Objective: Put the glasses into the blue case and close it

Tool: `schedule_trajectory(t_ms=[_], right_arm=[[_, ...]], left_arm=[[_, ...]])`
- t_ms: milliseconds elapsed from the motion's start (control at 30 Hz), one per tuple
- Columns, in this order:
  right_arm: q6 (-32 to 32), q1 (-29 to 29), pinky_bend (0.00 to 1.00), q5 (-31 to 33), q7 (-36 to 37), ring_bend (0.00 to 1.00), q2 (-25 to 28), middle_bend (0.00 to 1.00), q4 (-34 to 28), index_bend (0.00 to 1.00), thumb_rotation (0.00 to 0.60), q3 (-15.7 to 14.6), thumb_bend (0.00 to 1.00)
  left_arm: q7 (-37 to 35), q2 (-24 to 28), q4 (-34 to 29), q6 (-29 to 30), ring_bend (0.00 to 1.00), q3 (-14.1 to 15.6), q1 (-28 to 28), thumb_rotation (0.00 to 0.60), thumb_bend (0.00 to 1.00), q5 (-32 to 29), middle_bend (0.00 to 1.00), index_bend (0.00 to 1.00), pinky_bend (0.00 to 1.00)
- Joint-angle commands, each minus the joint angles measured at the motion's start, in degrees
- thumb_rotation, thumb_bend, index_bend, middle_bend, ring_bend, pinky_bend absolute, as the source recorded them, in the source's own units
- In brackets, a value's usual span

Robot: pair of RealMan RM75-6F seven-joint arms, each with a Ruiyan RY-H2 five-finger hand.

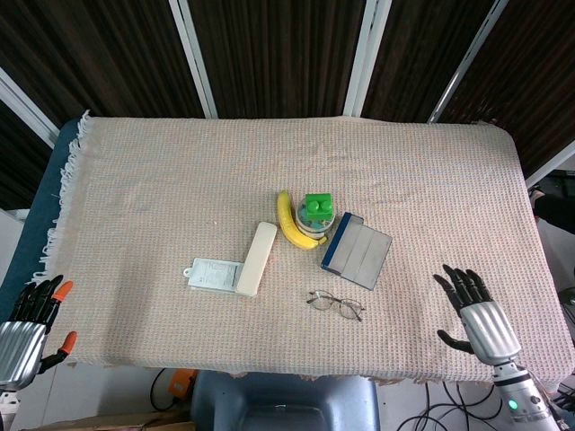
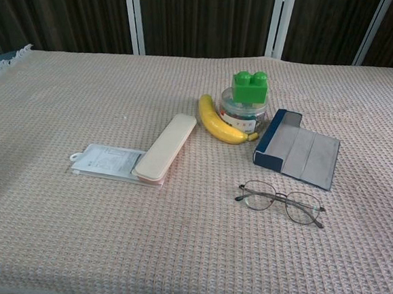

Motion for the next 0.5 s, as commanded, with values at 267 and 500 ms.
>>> schedule_trajectory(t_ms=[267,500], right_arm=[[-15.45,11.11,0.00,8.05,-16.06,0.00,-10.87,0.06,-8.71,0.51,0.600,5.21,0.42],[-17.26,13.76,0.00,17.75,-28.33,0.00,-17.90,0.09,-9.18,0.57,0.600,8.61,0.48]], left_arm=[[-1.89,0.74,0.28,1.24,0.00,0.17,0.53,0.600,0.36,0.30,0.00,0.00,0.02],[-3.69,1.23,1.01,2.71,0.00,0.77,1.16,0.600,0.37,1.60,0.00,0.00,0.02]])
